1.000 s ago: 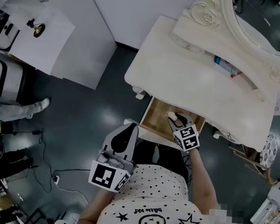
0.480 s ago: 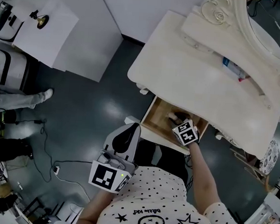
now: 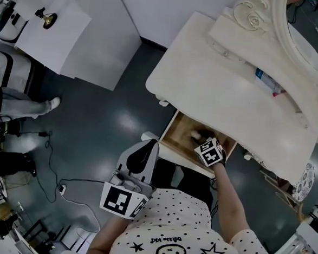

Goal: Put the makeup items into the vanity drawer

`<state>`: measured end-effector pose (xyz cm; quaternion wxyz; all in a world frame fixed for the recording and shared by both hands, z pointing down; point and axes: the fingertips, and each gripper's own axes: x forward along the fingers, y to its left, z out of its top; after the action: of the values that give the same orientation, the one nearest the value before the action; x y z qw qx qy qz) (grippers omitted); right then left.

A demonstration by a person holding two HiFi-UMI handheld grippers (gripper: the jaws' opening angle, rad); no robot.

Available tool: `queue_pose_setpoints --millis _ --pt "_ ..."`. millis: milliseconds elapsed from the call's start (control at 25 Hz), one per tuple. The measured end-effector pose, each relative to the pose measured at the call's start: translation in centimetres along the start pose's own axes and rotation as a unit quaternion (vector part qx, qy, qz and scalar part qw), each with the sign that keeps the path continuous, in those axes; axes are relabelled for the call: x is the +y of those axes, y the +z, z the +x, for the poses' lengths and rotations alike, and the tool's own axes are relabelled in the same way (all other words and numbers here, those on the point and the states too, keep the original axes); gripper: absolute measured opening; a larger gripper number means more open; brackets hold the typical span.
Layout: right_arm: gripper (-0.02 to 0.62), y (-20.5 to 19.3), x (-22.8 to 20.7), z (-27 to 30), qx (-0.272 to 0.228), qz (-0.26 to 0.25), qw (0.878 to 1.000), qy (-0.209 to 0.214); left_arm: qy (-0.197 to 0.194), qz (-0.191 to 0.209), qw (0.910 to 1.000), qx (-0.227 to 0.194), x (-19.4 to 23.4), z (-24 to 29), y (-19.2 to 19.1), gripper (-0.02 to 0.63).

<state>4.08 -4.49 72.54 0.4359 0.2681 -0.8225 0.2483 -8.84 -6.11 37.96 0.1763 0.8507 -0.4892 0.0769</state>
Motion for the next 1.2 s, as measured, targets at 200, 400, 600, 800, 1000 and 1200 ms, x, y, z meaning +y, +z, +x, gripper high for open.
queue_pose_setpoints --millis 200,400,600,800,1000,1200 --pt "0.199 0.6 -0.1 -0.8 -0.019 0.008 1.000 -0.007 -0.005 -0.002 1.0000 0.001 -0.2 0.1 0.0 -0.005" --pt "0.199 1.9 -0.7 -2.5 -0.063 0.029 0.997 -0.034 -0.015 -0.003 0.9999 -0.004 -0.3 0.3 0.2 -0.005" --pt "0.068 3.3 -0.7 -5.4 -0.097 0.032 0.992 -0.073 -0.030 -0.003 0.9995 -0.009 -0.7 0.4 0.5 -0.005" --pt "0.008 4.3 -1.2 -8.4 -0.134 0.054 0.983 -0.111 -0.051 -0.001 0.9986 -0.016 -1.4 0.7 0.8 -0.005" --pt "0.008 5.9 -0.9 -12.8 -0.183 0.072 0.970 -0.145 -0.075 0.003 0.9969 -0.022 -2.4 0.6 1.1 -0.005" --pt "0.008 8.0 0.1 -18.9 -0.244 0.107 0.946 -0.182 -0.099 0.010 0.9946 -0.029 -3.4 0.2 1.5 -0.005"
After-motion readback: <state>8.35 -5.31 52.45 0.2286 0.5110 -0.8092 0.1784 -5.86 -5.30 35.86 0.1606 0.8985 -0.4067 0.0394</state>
